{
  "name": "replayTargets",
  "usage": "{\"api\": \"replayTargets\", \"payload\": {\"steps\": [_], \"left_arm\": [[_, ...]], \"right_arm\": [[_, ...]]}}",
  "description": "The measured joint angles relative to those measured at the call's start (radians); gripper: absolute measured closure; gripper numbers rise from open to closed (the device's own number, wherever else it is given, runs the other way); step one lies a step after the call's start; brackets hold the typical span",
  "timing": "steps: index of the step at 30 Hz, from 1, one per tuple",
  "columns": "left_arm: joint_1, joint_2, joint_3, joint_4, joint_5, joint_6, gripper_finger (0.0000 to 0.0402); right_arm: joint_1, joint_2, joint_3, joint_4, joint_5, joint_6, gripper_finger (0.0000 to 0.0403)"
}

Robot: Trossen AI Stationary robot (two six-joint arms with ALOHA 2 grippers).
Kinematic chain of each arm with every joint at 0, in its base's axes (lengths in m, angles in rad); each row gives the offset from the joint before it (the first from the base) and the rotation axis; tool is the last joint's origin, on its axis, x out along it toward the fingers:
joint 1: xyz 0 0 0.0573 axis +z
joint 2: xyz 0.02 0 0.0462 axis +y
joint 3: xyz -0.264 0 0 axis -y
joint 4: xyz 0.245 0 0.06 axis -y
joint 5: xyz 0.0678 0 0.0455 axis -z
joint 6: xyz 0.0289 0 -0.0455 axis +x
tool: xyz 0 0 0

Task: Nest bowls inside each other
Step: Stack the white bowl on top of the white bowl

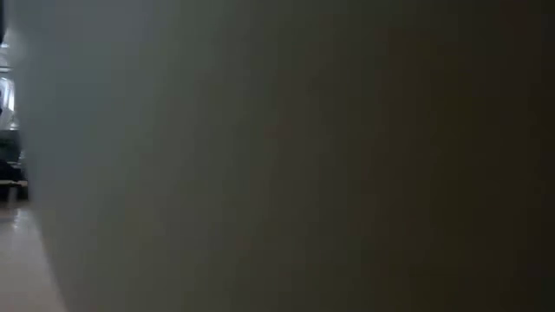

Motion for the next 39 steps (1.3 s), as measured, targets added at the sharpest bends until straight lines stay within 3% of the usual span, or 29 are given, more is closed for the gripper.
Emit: {"api": "replayTargets", "payload": {"steps": [8,21,27,31,35,39], "left_arm": [[0.002,0.0,0.0,0.003,0.006,0.011,0.0393],[0.014,-0.059,0.006,0.019,0.02,0.02,0.0399],[0.033,-0.169,0.006,0.005,-0.067,0.056,0.04],[0.051,-0.266,0.008,-0.054,-0.2,0.064,0.04],[0.102,-0.338,0.008,-0.187,-0.335,0.063,0.0401],[0.192,-0.371,0.008,-0.243,-0.364,0.047,0.0401]], "right_arm": [[0.0,0.0,0.0,-0.002,0.001,0.0,0.0224],[0.0,0.0,0.0,-0.048,0.003,-0.015,0.0224],[0.0,0.0,0.0,-0.055,0.003,-0.021,0.0224],[0.0,0.0,0.0,-0.055,0.003,-0.023,0.0224],[0.0,0.0,0.0,-0.055,0.003,-0.023,0.0224],[-0.001,0.0,0.0,-0.05,0.003,-0.023,0.0224]]}}
